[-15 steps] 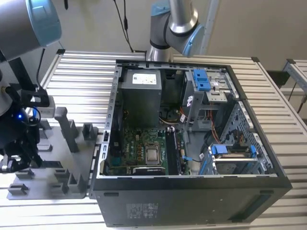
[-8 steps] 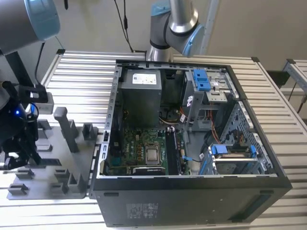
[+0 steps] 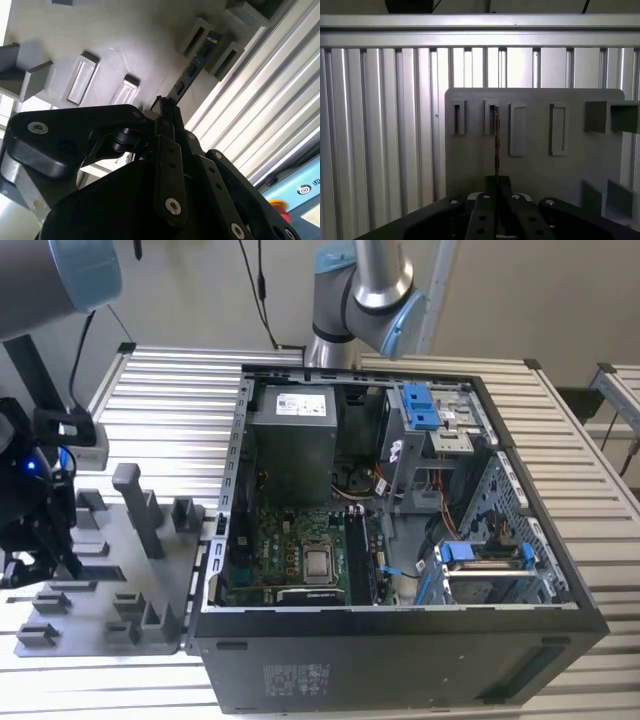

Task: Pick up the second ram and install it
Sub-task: 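Pick up the second ram and move it above second insertion slot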

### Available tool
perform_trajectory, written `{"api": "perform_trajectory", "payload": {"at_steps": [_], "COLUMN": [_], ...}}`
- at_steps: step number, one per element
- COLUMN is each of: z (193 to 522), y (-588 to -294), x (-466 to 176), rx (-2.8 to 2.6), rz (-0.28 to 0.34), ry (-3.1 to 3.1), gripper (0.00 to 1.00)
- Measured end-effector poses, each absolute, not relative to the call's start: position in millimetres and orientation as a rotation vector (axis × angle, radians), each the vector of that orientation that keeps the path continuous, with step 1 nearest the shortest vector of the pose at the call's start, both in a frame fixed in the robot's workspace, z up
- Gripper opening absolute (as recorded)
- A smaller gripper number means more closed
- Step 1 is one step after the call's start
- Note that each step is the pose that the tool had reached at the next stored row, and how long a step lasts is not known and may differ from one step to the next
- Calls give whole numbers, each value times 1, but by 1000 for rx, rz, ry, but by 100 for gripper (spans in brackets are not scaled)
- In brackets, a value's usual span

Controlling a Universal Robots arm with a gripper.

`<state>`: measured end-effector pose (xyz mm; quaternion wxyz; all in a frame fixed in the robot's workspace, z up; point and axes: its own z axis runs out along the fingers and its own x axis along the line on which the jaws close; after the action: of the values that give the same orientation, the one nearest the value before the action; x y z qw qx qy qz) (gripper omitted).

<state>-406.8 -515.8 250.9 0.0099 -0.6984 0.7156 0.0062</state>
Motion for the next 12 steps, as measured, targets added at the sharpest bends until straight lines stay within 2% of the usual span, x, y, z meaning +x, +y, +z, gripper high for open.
{"api": "perform_trajectory", "payload": {"at_steps": [12], "z": [264], "y": [-516], "x": [-407], "rx": [-2180], "rz": [19], "ry": [2234], "gripper": [14]}}
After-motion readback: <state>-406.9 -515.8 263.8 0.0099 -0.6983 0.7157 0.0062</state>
